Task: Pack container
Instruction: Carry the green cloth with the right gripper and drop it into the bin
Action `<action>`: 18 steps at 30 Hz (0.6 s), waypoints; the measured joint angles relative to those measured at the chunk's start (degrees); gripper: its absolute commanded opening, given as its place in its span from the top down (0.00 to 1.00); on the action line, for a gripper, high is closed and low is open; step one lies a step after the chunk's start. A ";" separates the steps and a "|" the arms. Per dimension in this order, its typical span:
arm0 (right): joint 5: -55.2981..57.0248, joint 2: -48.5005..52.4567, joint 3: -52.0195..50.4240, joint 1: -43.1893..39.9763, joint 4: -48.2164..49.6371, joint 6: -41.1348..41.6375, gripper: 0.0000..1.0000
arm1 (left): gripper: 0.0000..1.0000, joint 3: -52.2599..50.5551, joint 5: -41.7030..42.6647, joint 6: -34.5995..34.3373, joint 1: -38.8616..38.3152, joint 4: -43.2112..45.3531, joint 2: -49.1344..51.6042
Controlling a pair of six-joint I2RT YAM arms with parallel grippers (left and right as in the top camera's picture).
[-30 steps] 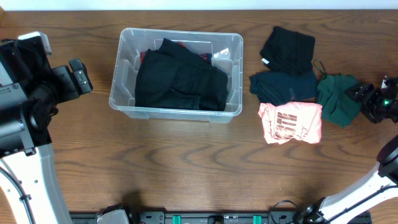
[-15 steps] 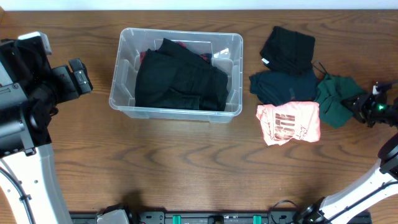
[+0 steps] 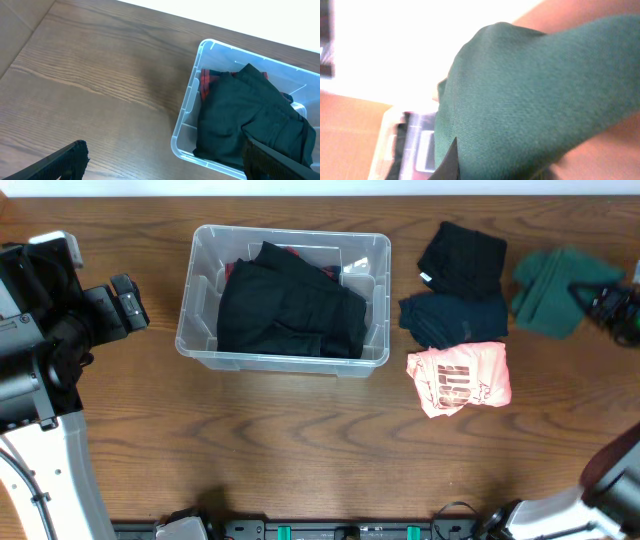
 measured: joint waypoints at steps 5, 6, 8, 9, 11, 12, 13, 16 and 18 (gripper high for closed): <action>-3.72 -9.81 0.55 10.05 11.69 7.98 0.99 | 0.02 0.00 0.00 0.00 0.00 0.00 0.00; -4.02 -10.36 0.55 13.00 14.95 9.79 0.99 | 0.02 0.00 0.00 0.00 0.00 0.00 0.00; -3.96 -10.49 0.61 18.99 20.98 13.66 0.99 | 0.02 0.00 0.00 0.00 0.00 0.00 0.00; -3.32 -10.25 0.61 22.75 23.91 16.00 0.99 | 0.02 0.00 0.00 0.00 0.00 -0.02 0.00; -1.86 -9.53 0.59 29.31 28.52 19.02 0.99 | 0.02 0.00 0.00 0.00 0.00 0.00 0.00; -0.85 -9.07 0.61 32.79 30.69 20.48 0.99 | 0.02 0.00 0.00 0.00 0.00 -0.02 0.00; 0.17 -8.55 0.61 35.93 32.11 21.59 0.99 | 0.02 0.00 0.00 0.00 0.00 0.04 0.00; 5.01 -6.25 0.61 45.66 35.39 24.04 0.99 | 0.02 0.00 0.00 0.00 0.00 0.00 0.00; 8.70 -4.09 0.61 51.47 36.65 25.42 0.99 | 0.02 0.00 0.00 0.00 0.00 0.00 0.00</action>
